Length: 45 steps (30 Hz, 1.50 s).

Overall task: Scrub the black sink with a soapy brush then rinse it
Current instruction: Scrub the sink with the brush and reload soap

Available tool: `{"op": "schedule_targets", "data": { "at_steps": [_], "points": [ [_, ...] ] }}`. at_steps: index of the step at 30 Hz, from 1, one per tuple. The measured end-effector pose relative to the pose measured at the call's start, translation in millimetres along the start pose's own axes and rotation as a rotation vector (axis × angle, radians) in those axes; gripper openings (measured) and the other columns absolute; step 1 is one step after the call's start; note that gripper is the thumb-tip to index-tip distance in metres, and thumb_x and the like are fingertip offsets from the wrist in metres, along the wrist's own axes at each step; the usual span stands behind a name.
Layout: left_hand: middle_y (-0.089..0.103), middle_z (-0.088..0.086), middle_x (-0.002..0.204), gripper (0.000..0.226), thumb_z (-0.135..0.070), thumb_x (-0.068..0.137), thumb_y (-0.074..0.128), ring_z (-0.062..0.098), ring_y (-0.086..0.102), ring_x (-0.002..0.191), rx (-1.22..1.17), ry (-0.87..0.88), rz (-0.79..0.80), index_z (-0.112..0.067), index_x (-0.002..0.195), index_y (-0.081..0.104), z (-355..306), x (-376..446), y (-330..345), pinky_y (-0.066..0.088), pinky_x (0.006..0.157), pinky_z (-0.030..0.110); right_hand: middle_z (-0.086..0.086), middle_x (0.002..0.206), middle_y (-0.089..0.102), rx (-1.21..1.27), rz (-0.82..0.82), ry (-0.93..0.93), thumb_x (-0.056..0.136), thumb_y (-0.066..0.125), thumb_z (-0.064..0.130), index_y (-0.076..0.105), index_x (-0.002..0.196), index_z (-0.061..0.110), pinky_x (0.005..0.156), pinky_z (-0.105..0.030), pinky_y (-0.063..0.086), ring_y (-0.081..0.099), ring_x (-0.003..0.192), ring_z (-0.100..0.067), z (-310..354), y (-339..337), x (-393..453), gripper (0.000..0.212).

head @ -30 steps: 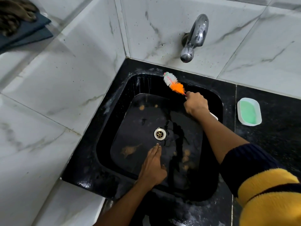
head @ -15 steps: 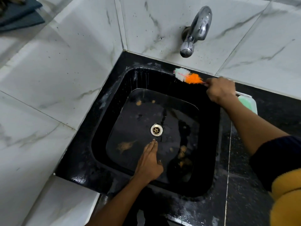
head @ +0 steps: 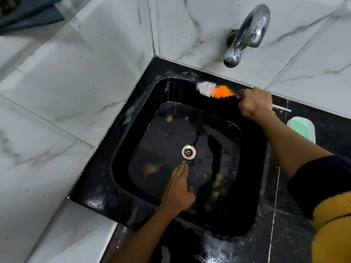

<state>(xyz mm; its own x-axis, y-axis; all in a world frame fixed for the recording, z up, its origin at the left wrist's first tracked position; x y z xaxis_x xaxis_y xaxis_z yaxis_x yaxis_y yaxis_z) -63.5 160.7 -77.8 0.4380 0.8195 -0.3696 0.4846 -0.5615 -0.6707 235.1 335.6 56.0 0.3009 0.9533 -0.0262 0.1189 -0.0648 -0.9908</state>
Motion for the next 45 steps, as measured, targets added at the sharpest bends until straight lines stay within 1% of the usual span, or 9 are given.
{"op": "schedule_targets", "data": {
  "at_steps": [5,11,15,22,28,33,36,40,45],
  "points": [
    [0.005,-0.005,0.166,0.081,-0.019,0.091,0.057,0.014,0.003,0.152,0.005,0.008,0.003,-0.013,0.158,0.012,0.7,-1.2,1.0,0.006,0.117,0.02,-0.017,0.101,0.067,-0.063,0.073,0.001,0.089,0.049,0.028,0.068,0.106,0.018,0.072,-0.036,0.045,0.064,0.092,-0.039,-3.7,8.6,-7.4,0.027],
    [0.006,-0.005,0.166,0.082,-0.019,0.09,0.059,0.014,0.004,0.152,-0.004,0.016,-0.011,-0.013,0.158,0.014,2.9,-0.5,-1.0,0.006,0.117,0.02,-0.018,0.096,0.068,-0.082,0.057,0.083,0.086,0.053,0.029,0.069,0.105,0.025,0.07,-0.036,0.046,0.065,0.088,-0.038,-61.3,9.3,-34.6,0.025],
    [0.01,-0.002,0.166,0.081,-0.014,0.088,0.058,0.016,0.007,0.151,-0.006,0.035,-0.013,-0.01,0.158,0.016,-1.9,-2.1,0.1,0.002,0.116,0.017,-0.018,0.096,0.068,-0.097,0.052,0.148,0.091,0.049,0.038,0.07,0.103,0.024,0.072,-0.037,0.047,0.065,0.09,-0.039,-93.8,6.5,-50.3,0.028],
    [0.01,-0.002,0.166,0.081,-0.016,0.088,0.056,0.016,0.007,0.151,0.01,0.031,-0.008,-0.011,0.158,0.015,-4.1,-3.4,-2.0,0.004,0.115,0.018,-0.016,0.097,0.068,-0.167,0.099,0.23,0.09,0.051,0.03,0.07,0.105,0.017,0.068,-0.034,0.046,0.066,0.089,-0.037,-116.6,8.1,-80.4,0.027],
    [0.012,-0.001,0.166,0.081,-0.016,0.088,0.057,0.016,0.008,0.151,0.016,0.029,0.01,-0.011,0.158,0.016,-4.6,-3.2,-0.9,0.01,0.118,0.023,-0.018,0.095,0.067,-0.058,0.073,0.37,0.087,0.051,0.027,0.071,0.103,0.02,0.073,-0.038,0.049,0.065,0.087,-0.039,-135.9,8.2,-111.7,0.027],
    [0.013,-0.001,0.165,0.08,-0.015,0.088,0.058,0.016,0.008,0.151,0.025,0.039,0.003,-0.01,0.157,0.017,-5.9,-3.7,-1.8,0.009,0.116,0.02,-0.019,0.094,0.067,-0.011,0.053,0.41,0.088,0.051,0.023,0.069,0.099,0.014,0.075,-0.037,0.049,0.064,0.087,-0.04,-127.8,11.8,-125.1,0.023],
    [0.013,-0.001,0.166,0.08,-0.016,0.089,0.058,0.016,0.008,0.152,0.024,0.029,0.01,-0.01,0.157,0.017,-4.9,-3.5,-1.0,0.009,0.116,0.02,-0.018,0.094,0.067,-0.005,0.072,0.424,0.088,0.051,0.022,0.069,0.1,0.012,0.069,-0.035,0.046,0.064,0.085,-0.039,-119.7,16.2,-128.5,0.024],
    [0.012,0.0,0.166,0.08,-0.015,0.089,0.058,0.017,0.008,0.152,0.021,0.031,0.024,-0.01,0.157,0.017,-6.7,-3.2,-0.2,0.012,0.119,0.024,-0.017,0.09,0.066,0.137,0.037,0.467,0.088,0.05,0.025,0.069,0.097,0.015,0.065,-0.035,0.042,0.062,0.082,-0.04,-108.0,23.1,-137.8,0.023],
    [0.015,0.003,0.165,0.081,-0.015,0.087,0.059,0.018,0.01,0.151,0.036,0.047,0.032,-0.008,0.157,0.02,-7.8,-2.1,1.4,0.011,0.12,0.023,-0.019,0.085,0.066,0.203,0.039,0.39,0.09,0.047,0.022,0.066,0.094,0.014,0.064,-0.037,0.042,0.061,0.078,-0.042,-75.1,29.3,-134.7,0.021]
  ]
}}
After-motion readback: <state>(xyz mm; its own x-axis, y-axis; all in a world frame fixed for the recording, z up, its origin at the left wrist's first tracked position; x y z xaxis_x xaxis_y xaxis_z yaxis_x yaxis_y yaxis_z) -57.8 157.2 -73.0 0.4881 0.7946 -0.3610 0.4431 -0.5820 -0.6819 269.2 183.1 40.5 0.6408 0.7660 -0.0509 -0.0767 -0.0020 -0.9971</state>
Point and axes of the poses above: each hand's wrist, its own x-axis towards the middle knuckle, its own y-axis out of the palm, z = x × y, the point moved 10 cm from there along x, towards the middle knuckle
